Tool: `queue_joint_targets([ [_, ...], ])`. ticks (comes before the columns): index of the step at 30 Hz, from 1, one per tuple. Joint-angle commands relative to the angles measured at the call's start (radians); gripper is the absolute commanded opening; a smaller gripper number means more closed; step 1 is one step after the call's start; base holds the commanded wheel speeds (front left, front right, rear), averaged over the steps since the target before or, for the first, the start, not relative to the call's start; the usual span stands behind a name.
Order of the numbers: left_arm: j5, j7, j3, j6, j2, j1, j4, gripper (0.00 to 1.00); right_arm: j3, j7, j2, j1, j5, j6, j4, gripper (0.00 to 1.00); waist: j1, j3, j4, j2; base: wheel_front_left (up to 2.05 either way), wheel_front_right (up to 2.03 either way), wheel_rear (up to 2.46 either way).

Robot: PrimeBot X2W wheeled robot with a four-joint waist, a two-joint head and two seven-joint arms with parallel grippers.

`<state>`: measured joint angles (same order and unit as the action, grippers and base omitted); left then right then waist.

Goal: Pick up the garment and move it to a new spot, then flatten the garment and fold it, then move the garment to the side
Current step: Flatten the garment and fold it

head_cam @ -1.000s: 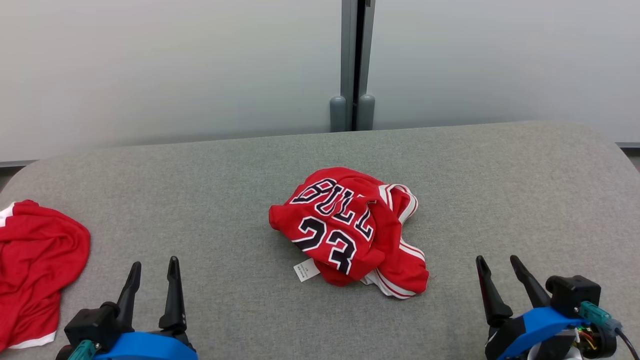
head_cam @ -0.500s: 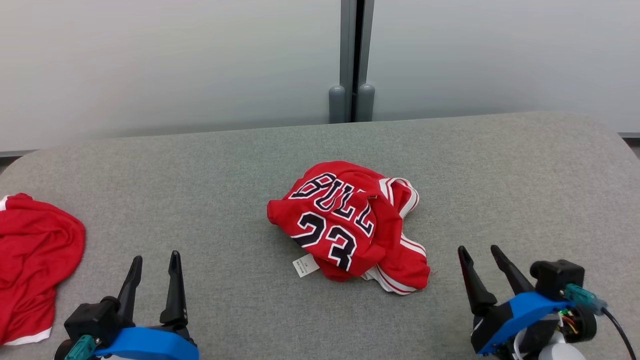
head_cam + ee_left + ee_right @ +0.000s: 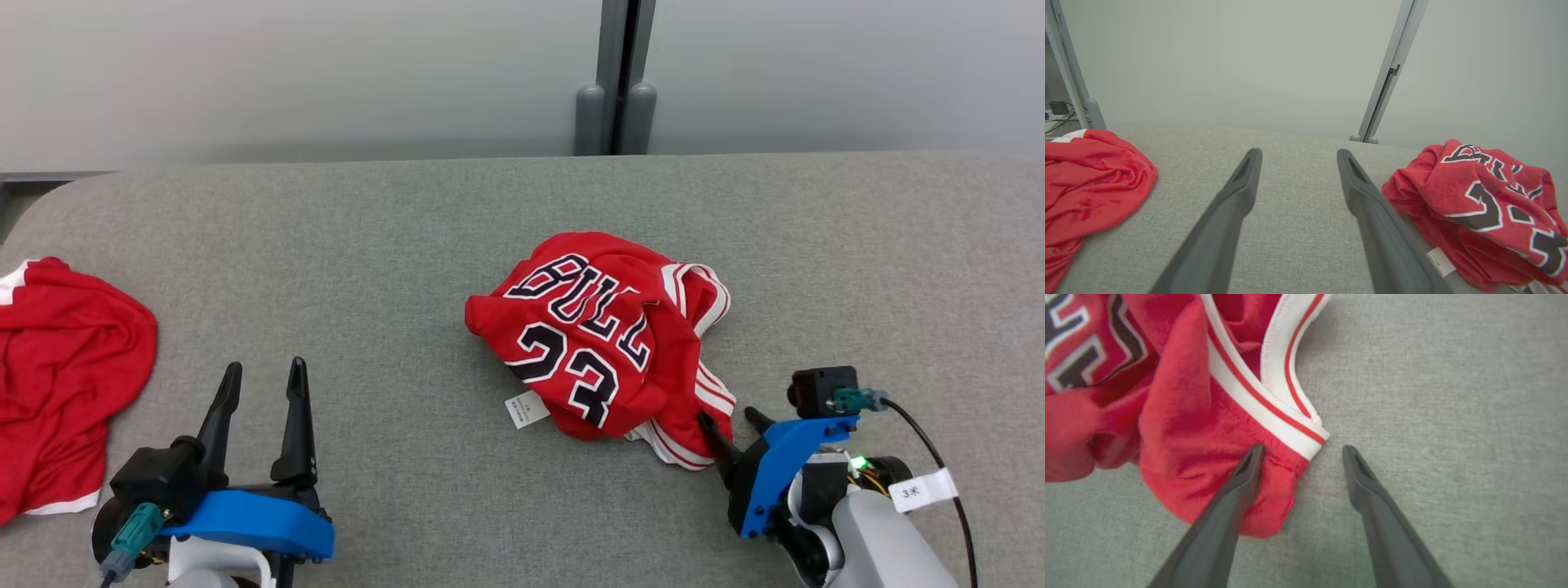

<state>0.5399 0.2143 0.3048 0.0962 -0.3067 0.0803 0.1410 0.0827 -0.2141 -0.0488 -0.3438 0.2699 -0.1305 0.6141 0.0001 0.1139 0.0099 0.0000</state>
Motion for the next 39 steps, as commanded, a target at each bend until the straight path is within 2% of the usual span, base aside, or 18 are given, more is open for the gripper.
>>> queue_joint_targets([
  [1,-0.005,0.001,0.005,-0.003,0.001,0.019,-0.002,1.0,0.022,-0.006,-0.003,-0.038,-0.002,-0.001,0.053,1.0,-0.0001,0.018,0.019,0.0,0.0,0.0,0.0],
  [3,0.0,0.002,0.008,-0.009,0.002,0.029,0.007,1.0,0.043,-0.013,-0.003,-0.059,0.012,-0.001,0.104,1.0,-0.0001,0.024,0.026,0.0,0.0,0.0,0.0],
  [4,0.001,0.004,0.01,-0.014,0.003,0.033,0.012,1.0,0.057,-0.014,-0.002,-0.066,0.02,-0.001,0.127,0.36,-0.0001,0.025,0.029,0.0,0.0,0.0,0.0],
  [6,0.003,0.007,0.012,-0.018,0.006,0.034,0.023,1.0,0.072,0.002,0.0,-0.08,0.035,-0.001,0.157,0.0,-0.0001,0.023,0.034,0.0,0.0,0.0,0.0],
  [14,0.012,0.018,0.012,-0.027,0.009,0.025,0.054,1.0,0.089,0.102,-0.003,-0.137,0.089,-0.001,0.13,0.0,-0.0001,-0.02,0.032,0.0,0.0,0.0,0.0],
  [19,0.015,0.024,0.006,-0.021,0.005,0.009,0.049,1.0,0.108,0.121,-0.003,-0.16,0.072,-0.001,-0.05,0.0,-0.0001,-0.058,0.014,0.0,0.0,0.0,0.0],
  [25,0.02,0.021,0.003,-0.012,-0.002,-0.001,0.027,1.0,0.154,0.018,-0.003,-0.234,0.06,-0.001,-0.337,0.0,-0.0001,-0.064,-0.006,0.0,0.0,0.0,0.0],
  [27,0.021,0.023,0.0,-0.01,-0.005,-0.002,0.021,1.0,0.18,-0.018,-0.003,-0.271,0.059,-0.001,-0.398,0.0,-0.0001,-0.058,-0.014,0.0,0.0,0.0,0.0],
  [33,0.021,0.026,-0.004,-0.007,-0.005,0.006,0.011,1.0,0.268,-0.078,-0.003,-0.424,0.131,-0.001,-0.451,0.0,-0.0001,-0.036,-0.024,0.0,0.0,0.0,0.0],
  [39,0.016,0.032,-0.007,-0.01,-0.009,0.024,0.01,1.0,0.306,-0.003,-0.003,-0.641,0.236,-0.001,-0.409,0.0,-0.0001,-0.014,-0.033,0.0,0.0,0.0,0.0],
])
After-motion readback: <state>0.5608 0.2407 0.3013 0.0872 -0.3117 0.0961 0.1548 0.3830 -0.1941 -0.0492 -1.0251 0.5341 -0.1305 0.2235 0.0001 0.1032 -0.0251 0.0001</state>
